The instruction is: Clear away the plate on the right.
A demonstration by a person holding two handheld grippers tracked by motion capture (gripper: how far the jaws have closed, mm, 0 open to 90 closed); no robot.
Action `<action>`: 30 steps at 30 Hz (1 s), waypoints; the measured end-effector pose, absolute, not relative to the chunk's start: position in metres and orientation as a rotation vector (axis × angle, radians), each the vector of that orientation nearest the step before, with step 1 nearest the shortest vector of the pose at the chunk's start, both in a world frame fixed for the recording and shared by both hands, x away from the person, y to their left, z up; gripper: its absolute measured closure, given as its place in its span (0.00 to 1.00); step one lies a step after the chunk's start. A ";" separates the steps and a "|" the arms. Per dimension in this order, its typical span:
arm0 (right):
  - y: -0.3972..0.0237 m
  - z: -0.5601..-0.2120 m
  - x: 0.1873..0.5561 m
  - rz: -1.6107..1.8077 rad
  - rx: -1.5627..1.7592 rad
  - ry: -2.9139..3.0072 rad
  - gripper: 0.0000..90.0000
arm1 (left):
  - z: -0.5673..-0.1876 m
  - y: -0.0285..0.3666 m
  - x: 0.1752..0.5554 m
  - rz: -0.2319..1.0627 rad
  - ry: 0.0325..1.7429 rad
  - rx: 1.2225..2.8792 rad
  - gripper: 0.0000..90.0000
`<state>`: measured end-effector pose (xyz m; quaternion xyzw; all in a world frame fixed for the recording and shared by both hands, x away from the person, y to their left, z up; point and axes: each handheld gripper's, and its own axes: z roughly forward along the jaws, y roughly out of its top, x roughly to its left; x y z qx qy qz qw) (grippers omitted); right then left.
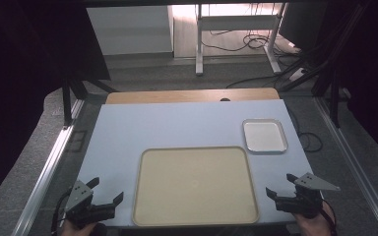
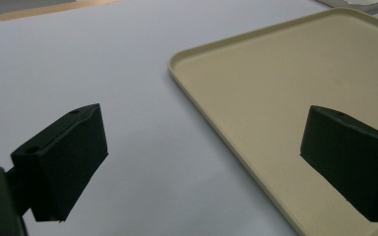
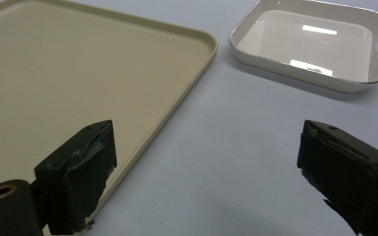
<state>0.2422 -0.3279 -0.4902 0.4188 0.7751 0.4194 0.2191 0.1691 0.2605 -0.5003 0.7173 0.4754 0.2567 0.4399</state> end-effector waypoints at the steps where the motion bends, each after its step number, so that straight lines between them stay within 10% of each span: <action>1: -0.328 -0.491 0.243 1.159 1.157 2.146 0.08 | -0.500 0.261 0.169 0.637 1.181 1.781 0.04; 30: -0.328 -0.487 0.266 1.149 1.160 2.142 0.00 | -0.500 0.261 0.169 0.638 1.184 1.782 0.04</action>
